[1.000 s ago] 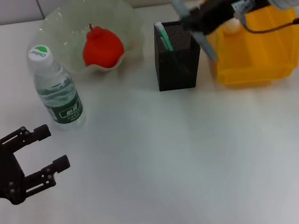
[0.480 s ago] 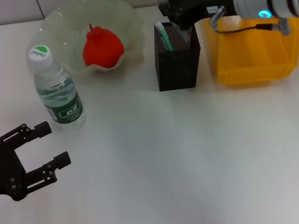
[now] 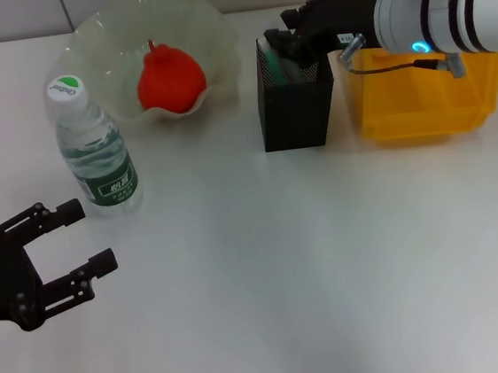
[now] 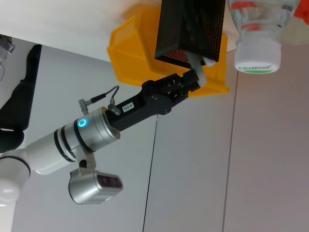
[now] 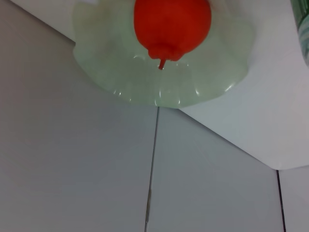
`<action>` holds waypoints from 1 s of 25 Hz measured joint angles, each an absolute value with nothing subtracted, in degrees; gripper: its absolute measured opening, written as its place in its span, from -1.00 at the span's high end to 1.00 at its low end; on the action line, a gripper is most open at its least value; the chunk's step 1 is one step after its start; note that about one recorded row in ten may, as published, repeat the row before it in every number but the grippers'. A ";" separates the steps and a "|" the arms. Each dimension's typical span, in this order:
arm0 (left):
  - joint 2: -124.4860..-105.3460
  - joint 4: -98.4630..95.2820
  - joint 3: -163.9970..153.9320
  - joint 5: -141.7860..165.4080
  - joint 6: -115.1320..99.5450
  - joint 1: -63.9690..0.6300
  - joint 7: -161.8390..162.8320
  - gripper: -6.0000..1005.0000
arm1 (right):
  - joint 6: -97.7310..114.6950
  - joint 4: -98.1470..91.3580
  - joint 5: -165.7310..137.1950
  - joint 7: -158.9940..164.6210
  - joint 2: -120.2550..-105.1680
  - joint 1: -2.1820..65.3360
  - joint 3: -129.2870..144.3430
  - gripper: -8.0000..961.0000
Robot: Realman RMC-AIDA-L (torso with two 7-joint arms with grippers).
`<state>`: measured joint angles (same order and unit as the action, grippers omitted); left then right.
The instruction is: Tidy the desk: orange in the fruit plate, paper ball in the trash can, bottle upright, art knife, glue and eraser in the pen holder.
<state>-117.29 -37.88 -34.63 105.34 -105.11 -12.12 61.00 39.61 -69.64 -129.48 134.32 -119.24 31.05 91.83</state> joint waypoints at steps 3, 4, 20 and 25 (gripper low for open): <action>-117.24 -37.89 -34.63 105.30 -105.18 -12.13 60.88 -0.53 | 39.65 -72.15 -128.92 134.32 -119.28 29.16 91.89 0.46; -117.24 -37.88 -34.62 105.29 -105.24 -12.15 60.84 -0.53 | 39.65 -72.15 -128.92 134.32 -119.28 29.16 91.89 0.36; -114.81 -37.88 -34.80 105.60 -110.48 -14.35 65.13 -0.53 | 88.56 -73.60 -92.54 95.14 -119.23 13.74 64.71 -0.34; -113.10 -37.88 -36.48 105.81 -112.02 -15.06 67.54 -0.53 | 98.22 -64.09 -92.48 84.31 -119.09 12.29 59.82 -0.34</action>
